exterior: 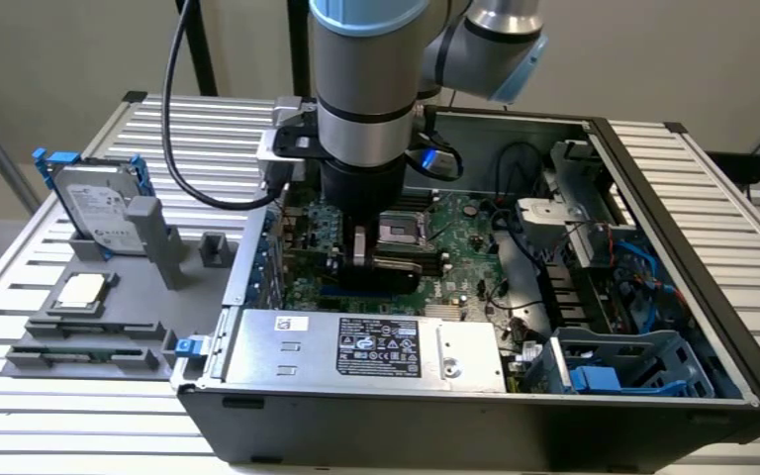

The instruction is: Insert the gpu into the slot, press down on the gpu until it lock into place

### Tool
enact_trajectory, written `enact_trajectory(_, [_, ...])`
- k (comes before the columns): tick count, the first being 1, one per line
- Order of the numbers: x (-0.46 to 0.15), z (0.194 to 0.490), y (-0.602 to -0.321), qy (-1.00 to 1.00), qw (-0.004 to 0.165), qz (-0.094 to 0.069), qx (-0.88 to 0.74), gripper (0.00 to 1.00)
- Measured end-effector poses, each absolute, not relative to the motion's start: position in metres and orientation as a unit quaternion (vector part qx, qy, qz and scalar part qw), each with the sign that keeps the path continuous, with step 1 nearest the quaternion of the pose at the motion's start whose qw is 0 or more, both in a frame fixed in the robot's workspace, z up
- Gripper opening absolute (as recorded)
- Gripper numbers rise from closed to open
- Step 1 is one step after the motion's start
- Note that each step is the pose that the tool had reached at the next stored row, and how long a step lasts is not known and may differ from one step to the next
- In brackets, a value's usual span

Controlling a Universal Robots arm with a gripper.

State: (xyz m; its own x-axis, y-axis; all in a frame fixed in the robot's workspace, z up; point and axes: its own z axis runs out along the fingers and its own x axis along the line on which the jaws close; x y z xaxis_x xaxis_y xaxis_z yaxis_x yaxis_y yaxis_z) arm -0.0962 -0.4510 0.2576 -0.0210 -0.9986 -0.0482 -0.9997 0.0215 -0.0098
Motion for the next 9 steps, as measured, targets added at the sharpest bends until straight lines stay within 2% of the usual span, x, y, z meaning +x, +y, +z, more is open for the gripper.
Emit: enact_trajectory(9, [-0.0958, 0.2568, -0.451, 0.714, 0.02, 0.012, -0.7, 0.26])
